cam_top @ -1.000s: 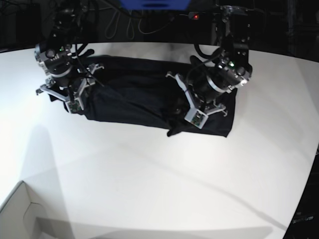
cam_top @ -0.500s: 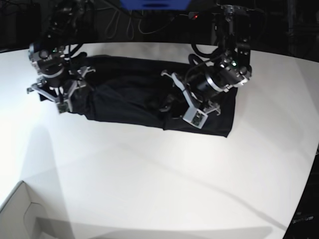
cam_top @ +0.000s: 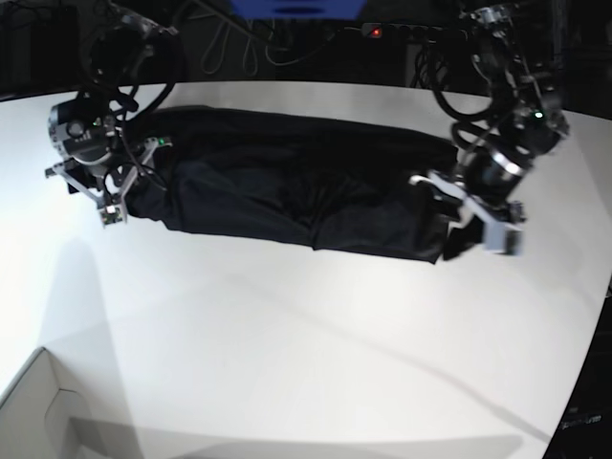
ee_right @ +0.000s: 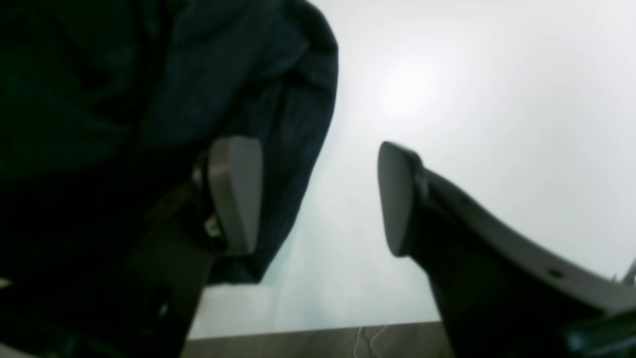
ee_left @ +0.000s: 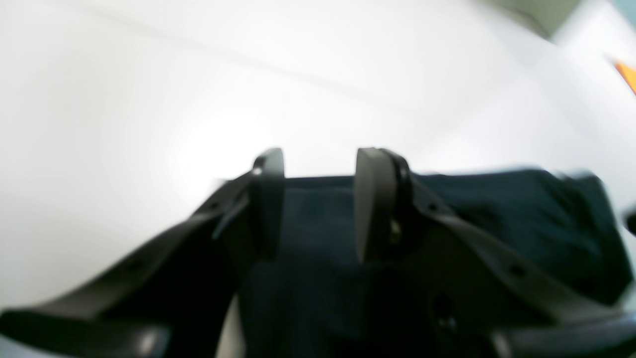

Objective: Layout the t-shirt on the table in an organized manner, then fold the t-shirt properly
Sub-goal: 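Press and straighten the folded strip end with the left gripper, then release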

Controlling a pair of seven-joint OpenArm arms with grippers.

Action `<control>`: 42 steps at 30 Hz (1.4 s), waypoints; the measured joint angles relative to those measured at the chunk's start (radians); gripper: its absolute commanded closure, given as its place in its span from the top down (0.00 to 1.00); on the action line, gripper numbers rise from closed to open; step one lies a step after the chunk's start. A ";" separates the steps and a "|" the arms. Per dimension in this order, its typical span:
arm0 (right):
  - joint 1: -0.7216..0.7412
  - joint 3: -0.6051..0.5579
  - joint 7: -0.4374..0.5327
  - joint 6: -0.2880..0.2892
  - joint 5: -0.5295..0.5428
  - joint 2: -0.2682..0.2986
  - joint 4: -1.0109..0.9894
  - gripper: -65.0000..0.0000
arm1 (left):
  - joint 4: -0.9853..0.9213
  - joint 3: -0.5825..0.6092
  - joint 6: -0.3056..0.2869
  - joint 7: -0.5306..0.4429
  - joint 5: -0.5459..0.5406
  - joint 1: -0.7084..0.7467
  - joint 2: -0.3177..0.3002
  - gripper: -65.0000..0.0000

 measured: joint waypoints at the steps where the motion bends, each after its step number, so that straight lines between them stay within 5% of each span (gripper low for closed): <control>1: 0.008 0.000 0.002 0.000 0.000 0.002 0.000 0.61 | -0.027 -0.018 0.000 -0.012 -0.002 -0.008 -0.003 0.36; 6: 0.016 0.000 0.004 0.000 0.001 0.002 -0.009 0.61 | -0.107 0.048 -0.003 0.009 0.002 -0.006 -0.046 0.36; 14: 0.026 -0.019 0.001 0.000 0.000 0.002 -0.064 0.61 | -0.190 0.375 0.000 0.005 0.007 -0.010 -0.044 0.36; 21: 0.025 -0.019 0.005 0.000 0.002 0.002 -0.062 0.61 | -0.189 0.499 0.001 0.009 0.084 -0.006 -0.046 0.36; 26: 0.028 -0.017 0.005 0.000 0.000 0.002 -0.061 0.61 | -0.076 0.498 -0.001 0.011 0.074 0.041 -0.049 0.36; 33: 0.033 -0.020 0.005 0.000 0.055 0.003 -0.060 0.61 | 0.093 0.492 -0.006 -0.003 -0.119 0.060 -0.102 0.36; 37: 0.031 -0.021 0.003 0.000 0.181 0.004 -0.058 0.61 | 0.053 0.315 0.006 0.005 -0.111 0.053 -0.121 0.36; 42: 0.031 -0.024 0.001 0.000 0.187 0.002 -0.060 0.61 | -0.061 0.105 0.011 0.005 -0.106 0.051 -0.125 0.36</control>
